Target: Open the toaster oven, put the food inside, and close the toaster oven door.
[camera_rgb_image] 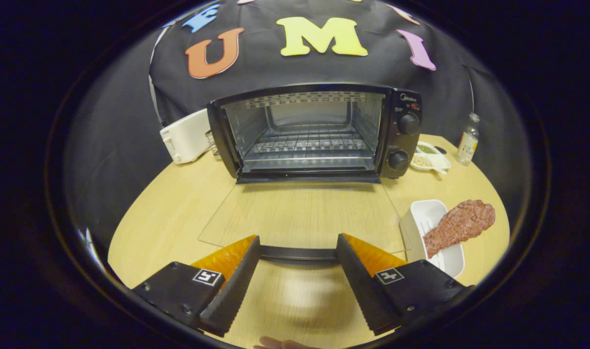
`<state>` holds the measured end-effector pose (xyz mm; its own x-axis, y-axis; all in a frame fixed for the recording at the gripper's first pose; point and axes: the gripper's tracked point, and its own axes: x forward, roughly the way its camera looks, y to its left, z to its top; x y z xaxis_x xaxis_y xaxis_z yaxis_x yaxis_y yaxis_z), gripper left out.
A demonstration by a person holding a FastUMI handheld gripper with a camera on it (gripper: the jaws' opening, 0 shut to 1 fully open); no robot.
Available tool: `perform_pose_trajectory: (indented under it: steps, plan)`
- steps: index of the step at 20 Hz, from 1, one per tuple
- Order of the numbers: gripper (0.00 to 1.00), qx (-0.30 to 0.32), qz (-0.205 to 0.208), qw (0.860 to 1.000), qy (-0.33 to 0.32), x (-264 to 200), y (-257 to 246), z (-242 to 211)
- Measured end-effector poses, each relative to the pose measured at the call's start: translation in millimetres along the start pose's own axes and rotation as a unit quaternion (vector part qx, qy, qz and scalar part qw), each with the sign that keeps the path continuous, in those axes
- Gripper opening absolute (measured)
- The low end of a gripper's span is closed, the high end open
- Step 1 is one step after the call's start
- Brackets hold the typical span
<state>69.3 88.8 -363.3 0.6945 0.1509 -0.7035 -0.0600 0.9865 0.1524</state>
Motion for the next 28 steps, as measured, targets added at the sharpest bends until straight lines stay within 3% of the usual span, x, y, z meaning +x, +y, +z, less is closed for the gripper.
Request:
perform_pose_trajectory:
  steps: [5, 11, 17, 21, 27, 28]
  plan:
    - [1.0, 0.007, 0.025, 1.0, 0.013, -49, -33, 16]
    - [1.0, 0.009, 0.01, 1.0, 0.013, -97, -139, 59]
    - [0.99, 0.041, 0.031, 0.997, 0.065, -103, -217, 57]
    - [0.96, 0.066, 0.064, 0.993, 0.079, -92, -243, 54]
    - [0.76, 0.122, 0.131, 0.975, 0.131, -62, -249, 28]
    - [0.61, 0.132, 0.148, 0.971, 0.133, -60, -245, 26]
